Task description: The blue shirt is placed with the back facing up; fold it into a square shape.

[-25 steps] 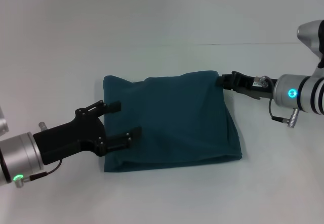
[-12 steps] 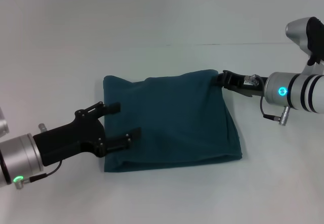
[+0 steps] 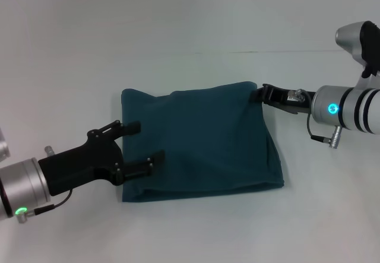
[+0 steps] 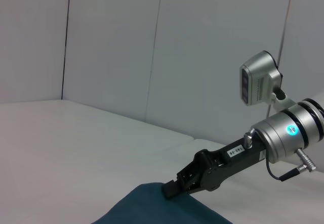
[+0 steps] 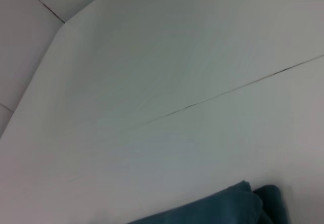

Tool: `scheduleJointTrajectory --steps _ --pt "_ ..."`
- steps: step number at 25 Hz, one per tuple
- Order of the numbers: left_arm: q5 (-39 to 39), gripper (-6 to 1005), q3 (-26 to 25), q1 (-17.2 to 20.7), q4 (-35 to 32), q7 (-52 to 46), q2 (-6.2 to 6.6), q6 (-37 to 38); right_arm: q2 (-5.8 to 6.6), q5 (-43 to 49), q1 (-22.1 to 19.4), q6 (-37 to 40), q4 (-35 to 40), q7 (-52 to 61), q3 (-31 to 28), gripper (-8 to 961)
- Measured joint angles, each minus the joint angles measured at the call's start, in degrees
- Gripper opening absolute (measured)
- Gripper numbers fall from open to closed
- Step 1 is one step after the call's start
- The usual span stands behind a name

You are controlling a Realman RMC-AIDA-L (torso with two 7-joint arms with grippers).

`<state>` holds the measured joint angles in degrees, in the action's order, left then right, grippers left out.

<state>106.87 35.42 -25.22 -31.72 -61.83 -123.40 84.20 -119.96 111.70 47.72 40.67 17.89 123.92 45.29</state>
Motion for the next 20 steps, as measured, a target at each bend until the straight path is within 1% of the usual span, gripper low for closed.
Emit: scheduleJointTrajectory --steps 3,11,20 --pt "0.0 890 -0.03 0.09 0.0 -0.01 0.0 0.0 0.0 -0.19 -0.08 0.23 0.21 -0.65 -0.34 39" --pt "0.0 890 -0.29 0.16 0.0 -0.09 -0.02 0.01 0.23 -4.42 -0.57 2.46 0.69 -4.96 -0.53 48" --pt "0.0 890 -0.35 0.18 0.0 -0.13 -0.18 0.01 0.23 -5.73 -2.12 5.09 3.33 -5.37 -0.49 58"
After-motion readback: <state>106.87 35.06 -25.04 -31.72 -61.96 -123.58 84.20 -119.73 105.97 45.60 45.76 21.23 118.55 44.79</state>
